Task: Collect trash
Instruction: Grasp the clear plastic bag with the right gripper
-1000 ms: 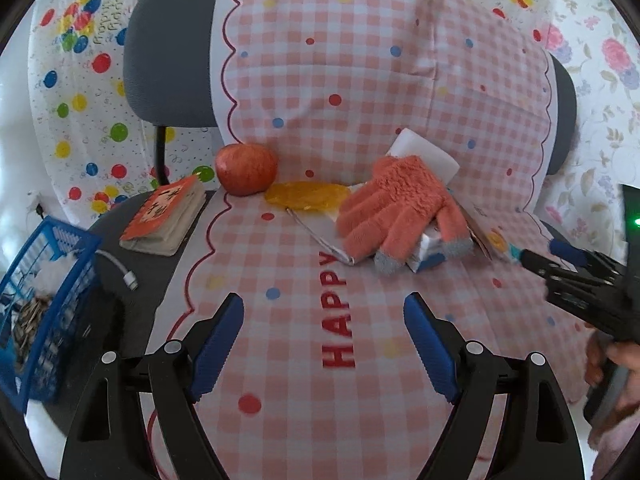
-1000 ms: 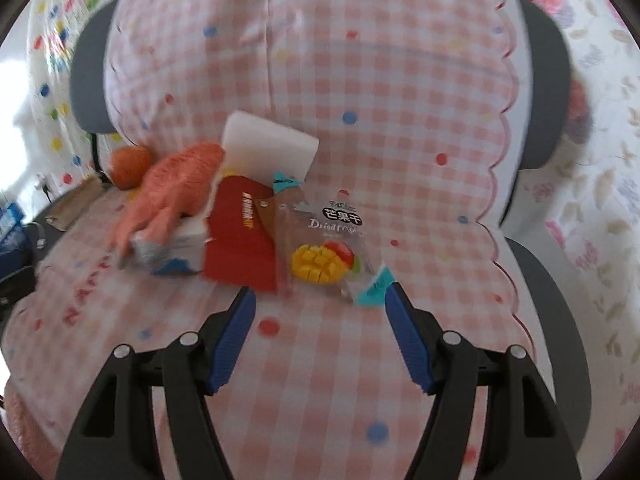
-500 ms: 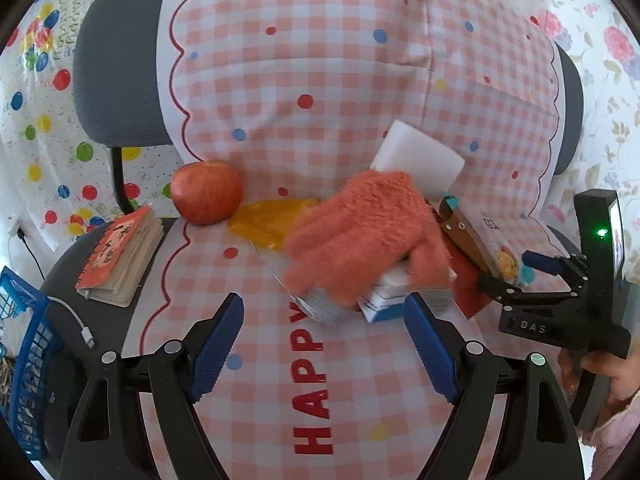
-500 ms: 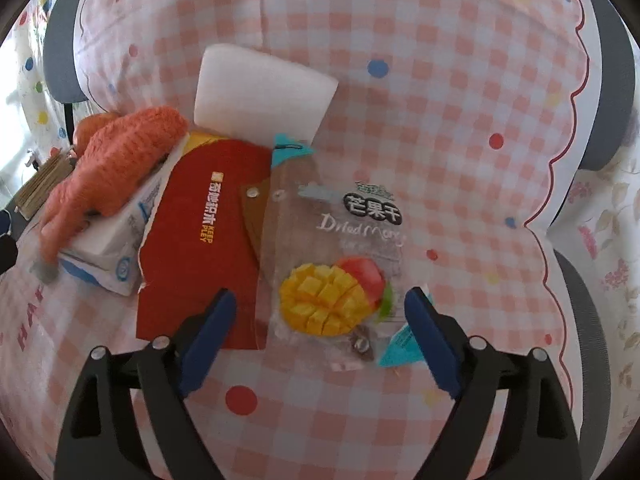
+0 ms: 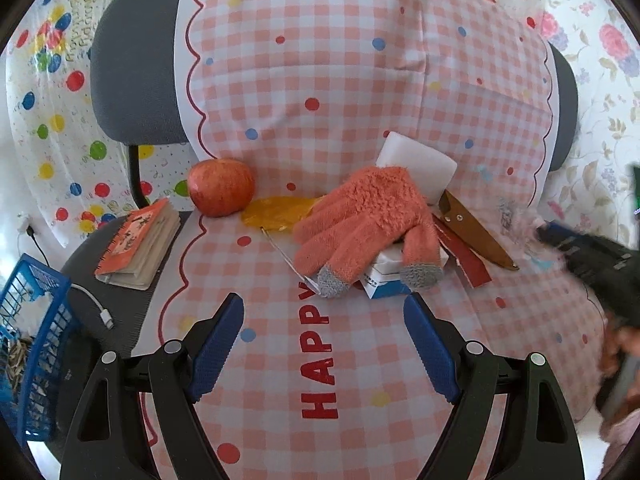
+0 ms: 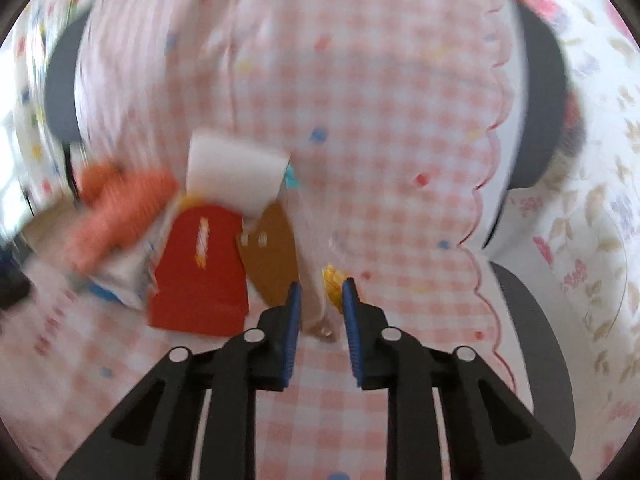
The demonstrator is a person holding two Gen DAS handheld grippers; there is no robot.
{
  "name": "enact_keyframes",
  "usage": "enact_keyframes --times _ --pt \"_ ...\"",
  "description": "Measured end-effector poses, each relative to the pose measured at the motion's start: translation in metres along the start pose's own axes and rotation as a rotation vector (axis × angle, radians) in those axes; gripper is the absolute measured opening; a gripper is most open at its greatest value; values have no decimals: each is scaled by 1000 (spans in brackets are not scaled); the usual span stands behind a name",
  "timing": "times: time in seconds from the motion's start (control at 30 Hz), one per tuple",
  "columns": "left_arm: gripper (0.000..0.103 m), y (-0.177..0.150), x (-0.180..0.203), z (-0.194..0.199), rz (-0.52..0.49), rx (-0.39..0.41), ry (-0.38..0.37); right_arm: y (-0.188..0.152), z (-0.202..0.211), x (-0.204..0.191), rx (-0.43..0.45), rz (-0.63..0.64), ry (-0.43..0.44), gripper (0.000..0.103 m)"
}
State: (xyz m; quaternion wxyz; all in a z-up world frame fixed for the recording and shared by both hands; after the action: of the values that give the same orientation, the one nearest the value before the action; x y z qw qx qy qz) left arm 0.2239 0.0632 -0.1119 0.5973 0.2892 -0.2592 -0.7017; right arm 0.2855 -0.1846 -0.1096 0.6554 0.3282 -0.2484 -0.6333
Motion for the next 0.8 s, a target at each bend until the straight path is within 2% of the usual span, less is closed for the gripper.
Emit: enact_keyframes --times 0.03,0.07,0.23,0.33,0.47,0.53,0.57,0.6,0.63,0.7,0.8 --pt "82 1 1 3 -2 7 -1 7 14 7 18 -46 33 5" --pt "82 1 1 5 -3 11 -1 9 25 12 33 -79 50 2" --pt "82 4 8 11 -21 24 0 10 63 28 44 -193 153 1" --pt "82 8 14 11 -35 30 -8 3 72 28 52 -194 148 1" --pt "82 16 26 7 -60 33 -28 -1 76 32 118 -151 45 1" --pt "81 26 34 -1 -74 37 -58 -5 76 37 125 -142 30 1" --pt "78 32 38 -5 -84 40 -64 -6 75 37 123 -143 29 1" --pt "69 36 40 -9 -88 41 -67 -7 73 38 118 -145 33 1" --pt "66 42 42 -15 -90 40 -74 -8 71 38 113 -149 37 1" --pt "66 56 47 -29 -99 33 -87 -8 68 39 110 -155 38 1" --pt "66 66 54 -50 -131 1 -59 -8 65 39 114 -159 35 1"
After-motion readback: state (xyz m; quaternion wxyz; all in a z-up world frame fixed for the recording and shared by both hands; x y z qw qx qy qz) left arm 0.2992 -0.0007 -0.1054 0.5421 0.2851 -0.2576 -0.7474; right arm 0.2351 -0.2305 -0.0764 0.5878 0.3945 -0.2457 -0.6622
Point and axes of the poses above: each gripper's, at about its wrist camera, not at the fingertips, and z roughly against the way its jaws point, x to its right, y to its top, the point moved 6 cm from there along -z, roughly the way its jaws point, and after that the axes turned 13 degrees about -z, right-handed, at the moved point
